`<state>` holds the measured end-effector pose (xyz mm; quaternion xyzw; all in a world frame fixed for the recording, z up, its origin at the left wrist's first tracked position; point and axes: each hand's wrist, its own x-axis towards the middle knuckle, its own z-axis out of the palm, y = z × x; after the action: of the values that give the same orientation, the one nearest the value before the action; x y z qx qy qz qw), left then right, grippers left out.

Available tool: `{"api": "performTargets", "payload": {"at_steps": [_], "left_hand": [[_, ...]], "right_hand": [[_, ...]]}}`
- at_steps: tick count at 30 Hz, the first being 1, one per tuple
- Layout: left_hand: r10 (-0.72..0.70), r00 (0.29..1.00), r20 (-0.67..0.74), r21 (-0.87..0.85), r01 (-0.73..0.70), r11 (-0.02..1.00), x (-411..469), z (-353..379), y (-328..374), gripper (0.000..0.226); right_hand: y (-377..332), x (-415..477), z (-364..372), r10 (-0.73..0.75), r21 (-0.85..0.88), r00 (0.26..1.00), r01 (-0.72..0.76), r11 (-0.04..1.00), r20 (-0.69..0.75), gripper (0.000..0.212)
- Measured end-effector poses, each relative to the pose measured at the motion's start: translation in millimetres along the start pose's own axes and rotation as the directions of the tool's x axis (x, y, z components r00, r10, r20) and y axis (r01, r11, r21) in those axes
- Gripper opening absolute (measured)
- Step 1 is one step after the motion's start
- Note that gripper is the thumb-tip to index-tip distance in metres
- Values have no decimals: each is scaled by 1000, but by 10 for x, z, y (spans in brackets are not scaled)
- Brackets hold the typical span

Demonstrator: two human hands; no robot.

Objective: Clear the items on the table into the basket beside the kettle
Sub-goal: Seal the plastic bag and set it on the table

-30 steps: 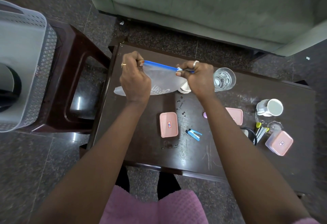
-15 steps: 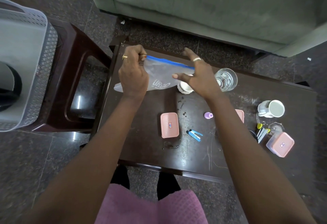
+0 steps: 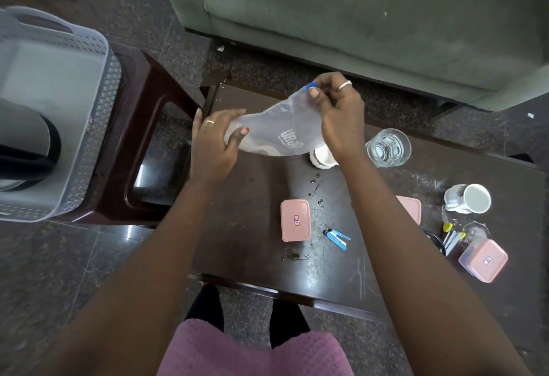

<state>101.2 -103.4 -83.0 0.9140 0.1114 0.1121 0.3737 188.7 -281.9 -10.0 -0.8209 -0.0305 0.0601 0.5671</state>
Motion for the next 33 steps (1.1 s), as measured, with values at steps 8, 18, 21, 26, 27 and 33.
{"api": "performTargets", "payload": {"at_steps": [8, 18, 21, 26, 27, 33], "left_hand": [[-182, 969, -170, -38, 178, 983, 59, 38, -6, 16], [-89, 979, -182, -181, 56, 982, 360, -121, 5, 16], [-171, 979, -113, -310, 129, 942, 411, -144, -66, 30], [-648, 597, 472, -418, 799, 432, 154, 88, -226, 67], [-635, 484, 602, -310, 875, 373, 33, 158, -243, 67], [-565, 353, 745, -305, 935, 183, -444, 531, -241, 7]], "right_hand": [[126, 105, -118, 51, -83, 997, -55, 995, -57, 31], [455, -5, -380, 230, 64, 927, -260, 964, 297, 13], [594, -90, -408, 253, -28, 912, -258, 966, 322, 13], [675, -105, -334, 346, 162, 914, -382, 910, 212, 10], [713, -104, -319, 370, 146, 916, -392, 908, 158, 10], [1009, -155, -329, 468, 65, 883, -469, 881, 21, 14]]}}
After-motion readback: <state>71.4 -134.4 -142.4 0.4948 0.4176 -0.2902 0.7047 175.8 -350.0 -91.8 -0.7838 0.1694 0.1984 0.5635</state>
